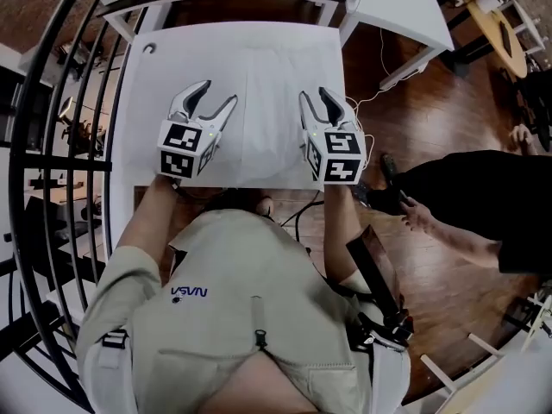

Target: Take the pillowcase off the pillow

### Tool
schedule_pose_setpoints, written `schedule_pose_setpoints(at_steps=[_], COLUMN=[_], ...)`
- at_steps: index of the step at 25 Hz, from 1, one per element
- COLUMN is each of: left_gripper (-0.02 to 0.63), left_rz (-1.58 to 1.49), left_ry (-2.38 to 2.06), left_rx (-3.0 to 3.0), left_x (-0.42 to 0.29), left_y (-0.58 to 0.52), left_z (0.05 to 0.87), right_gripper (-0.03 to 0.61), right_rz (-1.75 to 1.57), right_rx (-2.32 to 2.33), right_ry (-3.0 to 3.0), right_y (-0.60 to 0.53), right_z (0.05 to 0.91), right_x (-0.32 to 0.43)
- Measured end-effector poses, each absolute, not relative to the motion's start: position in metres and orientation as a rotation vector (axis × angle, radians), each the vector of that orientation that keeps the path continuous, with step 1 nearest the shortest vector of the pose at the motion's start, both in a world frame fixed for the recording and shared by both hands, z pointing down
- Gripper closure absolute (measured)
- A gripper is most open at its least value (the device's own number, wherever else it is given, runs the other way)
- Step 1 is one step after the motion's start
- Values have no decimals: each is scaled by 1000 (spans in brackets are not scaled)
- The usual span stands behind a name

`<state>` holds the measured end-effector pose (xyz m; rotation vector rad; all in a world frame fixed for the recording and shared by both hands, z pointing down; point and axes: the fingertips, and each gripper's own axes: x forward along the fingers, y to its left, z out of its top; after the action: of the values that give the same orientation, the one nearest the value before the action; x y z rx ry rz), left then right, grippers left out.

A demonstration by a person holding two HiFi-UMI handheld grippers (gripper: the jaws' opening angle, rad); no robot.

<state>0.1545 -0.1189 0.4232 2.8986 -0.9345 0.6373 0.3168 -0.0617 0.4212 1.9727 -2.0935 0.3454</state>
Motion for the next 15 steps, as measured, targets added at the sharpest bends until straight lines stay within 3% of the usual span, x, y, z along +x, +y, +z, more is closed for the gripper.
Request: schedule_pose_setpoints(at_steps=[15], left_gripper=[313], left_rz=[795], left_ry=[-854], left_rx=[2847], left_x=[211], left_y=[-242], left_z=[458], right_gripper=[414], right_rz=[468], right_rx=[1844], right_ry=[-1954], right_y=[-206], right_z=[452], right_x=[342])
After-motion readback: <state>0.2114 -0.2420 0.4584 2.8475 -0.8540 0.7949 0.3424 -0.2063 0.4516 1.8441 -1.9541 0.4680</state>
